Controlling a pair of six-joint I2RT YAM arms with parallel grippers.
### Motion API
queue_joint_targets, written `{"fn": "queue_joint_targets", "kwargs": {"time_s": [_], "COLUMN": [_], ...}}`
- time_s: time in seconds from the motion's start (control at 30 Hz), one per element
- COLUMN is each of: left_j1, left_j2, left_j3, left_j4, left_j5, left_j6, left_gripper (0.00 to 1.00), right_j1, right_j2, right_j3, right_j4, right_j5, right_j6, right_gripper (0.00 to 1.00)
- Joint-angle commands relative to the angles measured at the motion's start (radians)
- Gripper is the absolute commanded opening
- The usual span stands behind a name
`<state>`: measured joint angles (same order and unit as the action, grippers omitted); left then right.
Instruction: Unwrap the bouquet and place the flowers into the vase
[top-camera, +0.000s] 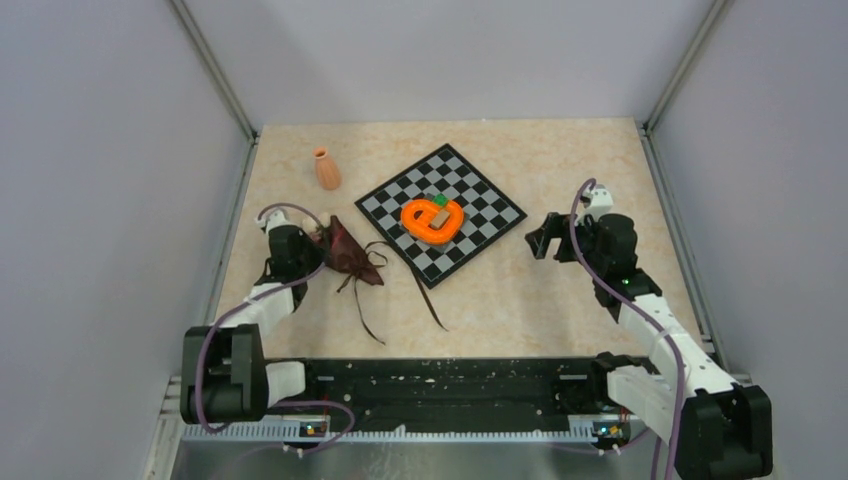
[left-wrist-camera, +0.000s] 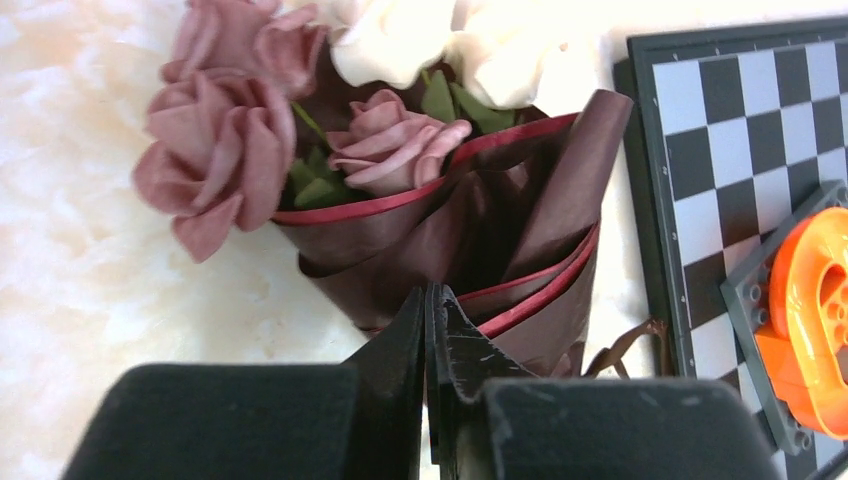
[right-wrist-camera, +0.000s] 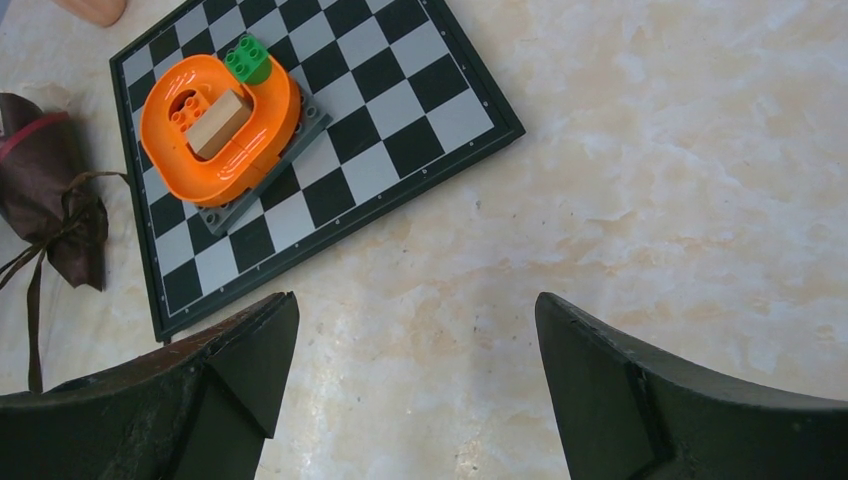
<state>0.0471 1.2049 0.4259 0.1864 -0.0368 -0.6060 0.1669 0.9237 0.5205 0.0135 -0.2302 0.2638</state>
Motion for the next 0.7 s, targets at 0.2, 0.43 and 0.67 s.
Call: {"fn": "queue_joint_targets", "kwargs": {"time_s": [0.2, 0.43, 0.67], "left_j1": [0.006, 0.007, 0.006], "left_j2": [0.136, 0.016, -0.112], "left_j3": [0.143, 0.130, 0.138], "left_j4": [-0.023, -0.062, -0.178], "left_j5": [0.216, 0.237, 0.231], "left_j6": [0.100, 0.067, 0.070], "left_gripper": [0.05, 0.27, 0.64], "right_j1": [-0.003, 0.077, 0.319], "right_j2": [0.009, 0.037, 0.127], "right_j3": [0.055, 0.068, 0.095], "right_j4": [0.025, 0.033, 0.047], "right_j5": [-0.039, -0.061, 0.054], "right_j6": [-0.019, -0.040, -0.013], "right_gripper": [0.90, 0.91, 0.90]}}
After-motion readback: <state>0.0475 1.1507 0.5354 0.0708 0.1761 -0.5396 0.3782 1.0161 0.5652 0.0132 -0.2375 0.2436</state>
